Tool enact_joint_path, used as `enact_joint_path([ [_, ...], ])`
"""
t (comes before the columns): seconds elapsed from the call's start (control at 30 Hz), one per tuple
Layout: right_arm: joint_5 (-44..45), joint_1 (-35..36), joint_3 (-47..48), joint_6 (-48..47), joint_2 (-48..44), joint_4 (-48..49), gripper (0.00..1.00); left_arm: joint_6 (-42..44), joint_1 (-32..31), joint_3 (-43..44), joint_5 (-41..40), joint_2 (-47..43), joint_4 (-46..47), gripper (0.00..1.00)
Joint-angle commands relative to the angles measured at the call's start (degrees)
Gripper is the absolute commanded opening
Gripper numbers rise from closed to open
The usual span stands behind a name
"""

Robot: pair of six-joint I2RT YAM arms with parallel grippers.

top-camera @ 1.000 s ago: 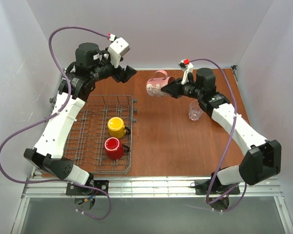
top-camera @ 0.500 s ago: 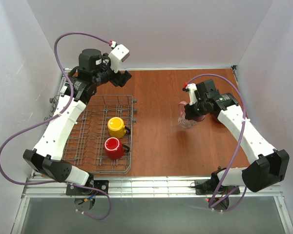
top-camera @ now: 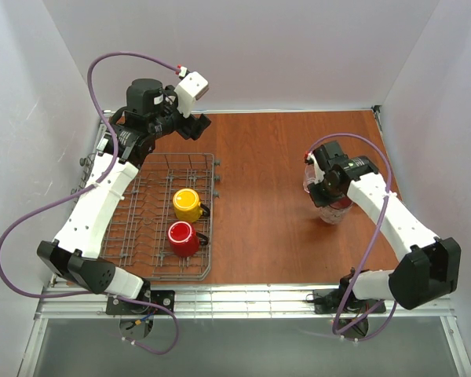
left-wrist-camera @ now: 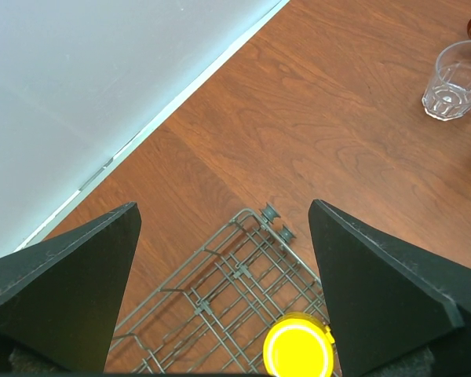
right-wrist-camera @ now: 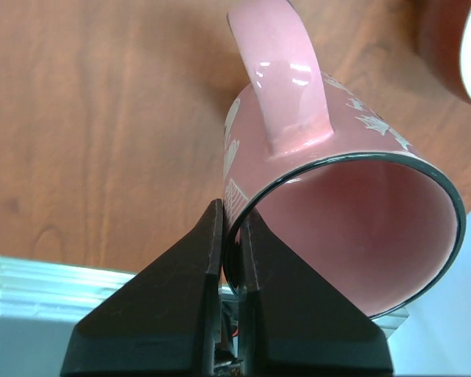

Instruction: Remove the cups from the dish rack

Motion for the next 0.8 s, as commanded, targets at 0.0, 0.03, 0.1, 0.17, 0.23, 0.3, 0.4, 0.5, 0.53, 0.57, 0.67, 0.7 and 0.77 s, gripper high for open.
enact_joint_path([
  [0.0,5.70,-2.41,-0.75,0.40,0.82,3.88,0.01,0.61,-0.07,0.65,-0.76,-1.68,0.24,0.82],
  [0.03,5.08,-3.29,-1.80,0.66,1.17,4.50,0.01,0.61,0.02,0.56,-0.85,-1.77,0.33,0.82],
  [0.1,4.98,-4.43,-3.21,1.01,1.53,7.04,0.01,0.61,-0.07,0.65,-0.85,-1.95,0.33,0.82],
  [0.17,4.99,-6.45,-5.15,1.27,1.35,8.54,0.01,0.61,-0.07,0.74,-0.76,-1.95,0.33,0.82],
  [0.23,4.64,-8.48,-6.20,1.28,0.31,10.73,0.01,0.70,-0.07,1.00,-0.67,-1.86,0.33,0.82],
  [0.3,3.41,-10.32,-6.64,1.28,-0.66,12.75,0.01,0.61,-0.07,1.09,-0.58,-1.69,0.33,0.82],
  [0.4,1.22,-12.08,-7.52,1.28,-2.42,14.17,0.01,0.52,-0.07,1.26,-0.41,-1.51,0.33,0.82],
  [0.5,0.68,-12.87,-8.58,1.28,-3.48,14.70,0.01,0.26,-0.07,1.35,-0.15,-1.33,0.41,0.82],
  [0.53,0.86,-12.96,-8.67,1.28,-3.66,14.70,0.01,0.26,-0.07,1.44,-0.15,-1.25,0.50,0.82],
  [0.57,1.03,-13.05,-8.84,1.28,-3.74,14.79,0.01,0.26,-0.07,1.44,-0.06,-1.24,0.50,0.82],
  [0.67,0.77,-13.49,-9.19,1.28,-3.57,14.96,0.01,0.26,-0.07,1.53,-0.06,-1.16,0.50,0.82],
  [0.7,0.77,-13.84,-9.46,1.28,-3.13,15.05,0.01,0.17,-0.07,1.61,-0.06,-1.24,0.59,0.82],
  [0.77,0.94,-14.02,-9.72,1.28,-2.43,15.05,0.01,0.26,-0.07,1.79,-0.15,-1.16,0.50,0.82],
])
